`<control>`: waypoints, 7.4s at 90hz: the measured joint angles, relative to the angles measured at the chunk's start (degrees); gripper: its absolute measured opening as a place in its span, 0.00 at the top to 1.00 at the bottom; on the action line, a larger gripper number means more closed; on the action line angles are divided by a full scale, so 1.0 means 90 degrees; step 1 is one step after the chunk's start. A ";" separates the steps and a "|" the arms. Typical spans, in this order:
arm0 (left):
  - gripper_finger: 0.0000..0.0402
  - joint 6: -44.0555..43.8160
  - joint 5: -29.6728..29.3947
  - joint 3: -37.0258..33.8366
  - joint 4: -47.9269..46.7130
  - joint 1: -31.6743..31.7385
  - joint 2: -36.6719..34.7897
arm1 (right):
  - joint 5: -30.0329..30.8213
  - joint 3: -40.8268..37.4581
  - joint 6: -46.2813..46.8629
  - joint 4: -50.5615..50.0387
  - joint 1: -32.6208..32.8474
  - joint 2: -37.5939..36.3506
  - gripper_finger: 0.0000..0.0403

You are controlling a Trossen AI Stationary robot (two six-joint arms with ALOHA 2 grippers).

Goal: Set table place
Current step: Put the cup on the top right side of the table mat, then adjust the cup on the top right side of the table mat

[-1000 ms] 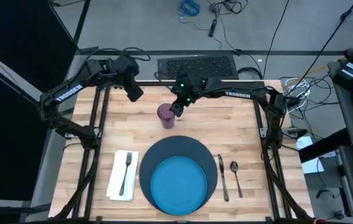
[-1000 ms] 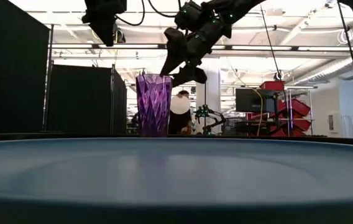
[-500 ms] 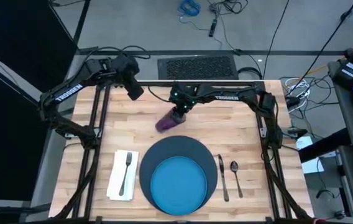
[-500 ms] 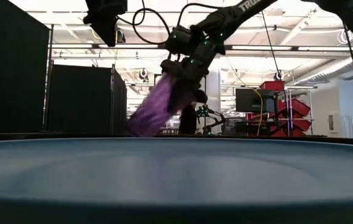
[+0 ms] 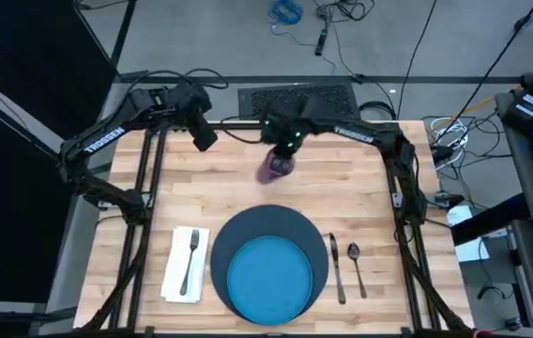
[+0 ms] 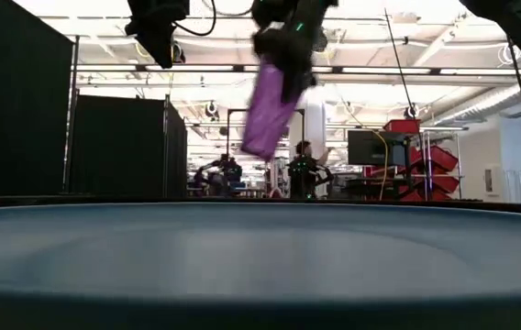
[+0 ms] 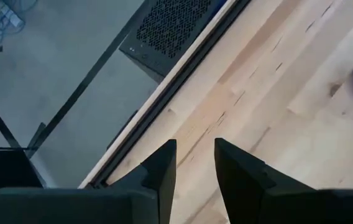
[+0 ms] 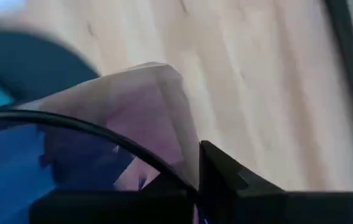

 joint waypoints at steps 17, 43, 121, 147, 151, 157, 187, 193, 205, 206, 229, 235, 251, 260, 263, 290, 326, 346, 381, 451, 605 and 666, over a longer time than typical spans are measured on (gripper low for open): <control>0.77 0.0018 0.0932 -0.0814 0.0906 -0.0003 -0.0831 | -0.0423 0.0180 0.0234 -0.0681 -0.0190 -0.0766 1.00; 0.77 -0.0352 0.1161 -0.2531 0.1473 -0.0012 -0.2501 | -0.0326 -0.2161 0.1107 -0.0683 -0.0276 -0.2930 1.00; 0.77 -0.0983 0.2540 -0.6293 0.8075 -0.1814 -0.2941 | -0.0581 -0.7115 0.1583 0.1984 -0.0176 -0.4631 1.00; 0.77 -0.0695 0.2394 -0.6293 0.8495 -0.2096 -0.2222 | -0.0581 -0.7164 0.1814 0.2203 0.0178 -0.4480 1.00; 0.77 -0.0673 0.2382 -0.6293 0.8604 -0.2125 -0.2146 | -0.0568 -0.7164 0.1845 0.2220 0.0182 -0.4467 1.00; 0.77 -0.0670 0.2307 -0.6293 0.8756 -0.2186 -0.2045 | -0.0540 -0.7164 0.1901 0.2227 0.0185 -0.4463 1.00; 0.77 -0.0597 0.2176 -0.6290 0.8991 -0.2288 -0.2079 | -0.0567 -0.7166 0.1972 0.2152 0.0185 -0.4339 1.00; 0.77 -0.0595 0.2176 -0.6290 0.8962 -0.2292 -0.2074 | -0.0567 -0.7166 0.1971 0.2151 0.0185 -0.4255 1.00; 0.77 -0.0600 0.2176 -0.6290 0.8920 -0.2293 -0.2076 | -0.0564 -0.7166 0.1972 0.2091 0.0202 -0.4098 1.00; 0.77 -0.0600 0.2176 -0.6290 0.8911 -0.2293 -0.2074 | -0.0563 -0.7166 0.1972 0.2074 0.0202 -0.4083 1.00; 0.77 -0.0542 0.2176 -0.6290 0.8897 -0.2293 -0.2074 | -0.0519 -0.7164 0.1998 0.1983 0.0272 -0.3776 1.00; 0.77 -0.0503 0.2176 -0.6290 0.8887 -0.2294 -0.2074 | -0.0534 -0.7162 0.2057 0.1996 0.0310 -0.3751 1.00; 0.77 -0.0500 0.2176 -0.6290 0.8879 -0.2293 -0.2074 | -0.0537 -0.7163 0.2432 0.2006 0.0324 -0.3737 0.95; 0.77 -0.0498 0.2176 -0.6290 0.8878 -0.2293 -0.2074 | -0.0537 -0.7148 0.2515 0.1997 0.0324 -0.3735 0.88; 0.77 -0.0498 0.2176 -0.6290 0.8875 -0.2293 -0.2074 | -0.0537 -0.7119 0.2517 0.2001 0.0324 -0.3735 0.85; 0.77 -0.0499 0.2178 -0.6290 0.8866 -0.2293 -0.2074 | -0.0535 -0.6852 0.2482 0.1875 0.0324 -0.3737 0.64; 0.77 -0.0454 0.2261 -0.6290 0.8845 -0.2293 -0.2074 | -0.0537 -0.5541 0.2175 0.0792 0.0324 -0.3739 0.58; 0.77 -0.0435 0.2119 -0.6289 0.8895 -0.2294 -0.2074 | -0.0538 -0.4536 0.1765 0.0124 0.0366 -0.3791 0.58; 0.77 -0.0129 0.1291 -0.6283 0.9009 -0.2288 -0.2206 | -0.0533 -0.4657 0.1772 0.1660 0.1152 -0.5975 0.58; 0.77 0.0175 -0.0180 -0.8135 0.9241 -0.2288 -0.5782 | -0.0437 -1.1346 0.1990 0.8463 0.3032 -1.0777 0.58; 0.77 0.0374 -0.0153 -0.8636 0.9198 -0.2288 -0.6295 | -0.1543 -1.3787 0.2444 1.1009 0.3137 -1.0798 0.58; 0.77 0.0350 -0.0168 -0.8636 0.9201 -0.2288 -0.6295 | -0.0520 -1.4054 0.2445 1.0955 0.3432 -1.0782 0.58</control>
